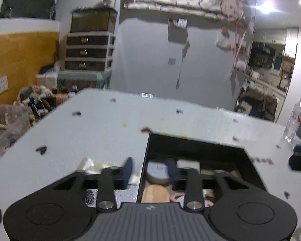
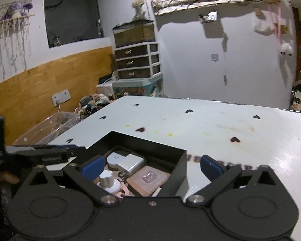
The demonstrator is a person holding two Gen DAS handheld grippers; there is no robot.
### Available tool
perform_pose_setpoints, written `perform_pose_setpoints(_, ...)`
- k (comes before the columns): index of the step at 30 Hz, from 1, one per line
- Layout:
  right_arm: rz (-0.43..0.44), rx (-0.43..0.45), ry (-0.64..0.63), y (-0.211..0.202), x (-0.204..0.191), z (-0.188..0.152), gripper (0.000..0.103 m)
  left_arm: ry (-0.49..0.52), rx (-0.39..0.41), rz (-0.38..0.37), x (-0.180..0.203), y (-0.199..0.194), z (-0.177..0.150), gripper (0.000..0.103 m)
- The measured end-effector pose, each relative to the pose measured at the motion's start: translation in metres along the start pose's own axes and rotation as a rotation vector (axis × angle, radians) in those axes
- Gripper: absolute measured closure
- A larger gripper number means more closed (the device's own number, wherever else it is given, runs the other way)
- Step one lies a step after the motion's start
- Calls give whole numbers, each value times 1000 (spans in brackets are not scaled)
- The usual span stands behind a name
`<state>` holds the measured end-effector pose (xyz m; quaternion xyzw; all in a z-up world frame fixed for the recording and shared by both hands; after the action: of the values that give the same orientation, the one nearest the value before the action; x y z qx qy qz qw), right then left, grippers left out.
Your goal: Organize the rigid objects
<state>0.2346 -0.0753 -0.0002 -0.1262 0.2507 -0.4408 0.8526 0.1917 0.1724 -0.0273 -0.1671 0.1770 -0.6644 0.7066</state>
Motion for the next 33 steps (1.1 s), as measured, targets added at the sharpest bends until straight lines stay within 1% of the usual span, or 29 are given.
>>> perform_pose_setpoints(1, -6, 11, 4, -3, 1, -2, 0, 2, 18, 7, 2, -7, 2, 39)
perform_pose_setpoints(2, -14, 24, 6, -8, 1, -5, 0, 5, 34, 11, 5, -14, 3, 34)
perform_pose_setpoints(4, -28, 48, 1, -16, 2, -11, 0, 8, 65, 11, 10, -31, 3, 18)
perform_pose_setpoints(5, -31, 61, -4, -21, 2, -15, 0, 10, 78, 12, 13, -38, 3, 16)
perform_pose_setpoints(7, -41, 89, -7, -30, 2, -21, 0, 11, 104, 20, 18, -53, 1, 7)
perform_pose_setpoints(8, -47, 103, -4, -35, 2, -24, 0, 9, 115, 23, 21, -61, -1, 5)
perform_pose_setpoints(9, -52, 116, 0, -40, 3, -28, 0, 6, 122, 24, 23, -68, -3, 1)
perform_pose_setpoints(14, -71, 153, 4, -63, 5, -43, 0, 7, 145, 16, 36, -98, -19, 0)
perform_pose_setpoints(17, -91, 170, -1, -76, 5, -55, 0, 48, 155, 53, 45, -112, -28, 0)
perform_pose_setpoints(24, -105, 203, -12, -101, 2, -72, 0, 68, 172, 77, 60, -136, -46, 0)
perform_pose_setpoints(33, -130, 233, -17, -125, 2, -87, 0, 93, 189, 77, 71, -156, -60, 0)
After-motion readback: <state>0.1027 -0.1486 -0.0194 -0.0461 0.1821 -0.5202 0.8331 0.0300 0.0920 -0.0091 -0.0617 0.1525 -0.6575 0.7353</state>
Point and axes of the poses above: each gripper's, at about its wrist camera, not at the fingertips, and y roughly the way its jaws point, x to its right, z to its top, the point moved 5 cm from there along y, roughly the way its jaws point, and after that the axes turned 9 degrees about y, right-handed, at the moved point
